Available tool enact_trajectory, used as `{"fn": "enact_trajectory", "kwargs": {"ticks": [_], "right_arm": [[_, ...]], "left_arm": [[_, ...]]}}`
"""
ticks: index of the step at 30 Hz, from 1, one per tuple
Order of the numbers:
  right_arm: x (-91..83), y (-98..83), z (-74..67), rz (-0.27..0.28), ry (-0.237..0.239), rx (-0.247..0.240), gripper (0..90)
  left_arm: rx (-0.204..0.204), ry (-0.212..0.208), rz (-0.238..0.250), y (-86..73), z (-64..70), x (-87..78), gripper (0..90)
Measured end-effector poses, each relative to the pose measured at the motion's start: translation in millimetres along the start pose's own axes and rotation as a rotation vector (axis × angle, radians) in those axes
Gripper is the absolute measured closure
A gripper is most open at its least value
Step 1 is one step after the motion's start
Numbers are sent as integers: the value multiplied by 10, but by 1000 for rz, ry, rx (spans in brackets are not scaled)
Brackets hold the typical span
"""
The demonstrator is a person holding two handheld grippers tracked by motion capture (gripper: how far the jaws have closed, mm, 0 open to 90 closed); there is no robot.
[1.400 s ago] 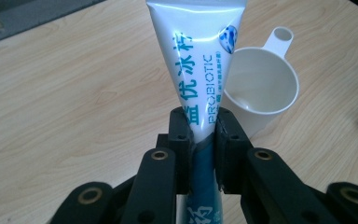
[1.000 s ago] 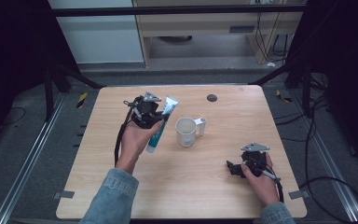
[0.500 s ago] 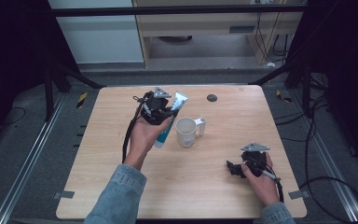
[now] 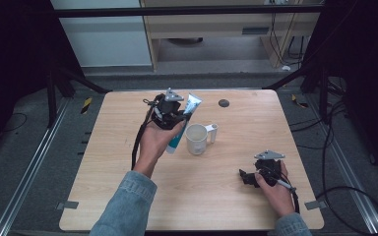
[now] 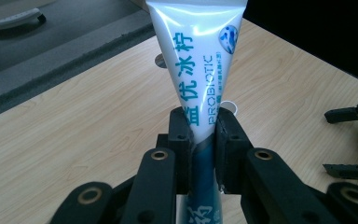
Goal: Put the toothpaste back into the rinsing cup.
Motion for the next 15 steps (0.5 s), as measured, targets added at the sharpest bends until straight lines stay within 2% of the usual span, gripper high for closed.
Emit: {"fn": "enact_trajectory", "kwargs": {"ticks": [15], "right_arm": [[0,0,-1,0,0,1,5]], "left_arm": [[19,-8,44,86,52,9,785]]}}
Point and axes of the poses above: each handheld gripper's, and its own axes: x roughly forward along the jaws, y roughly out of its top, z roughly to its right, the point moved 2 cm from there along x, roughly forward along the jaws, and after that the axes turned 6 degrees about -x, right-handed, at the moved point
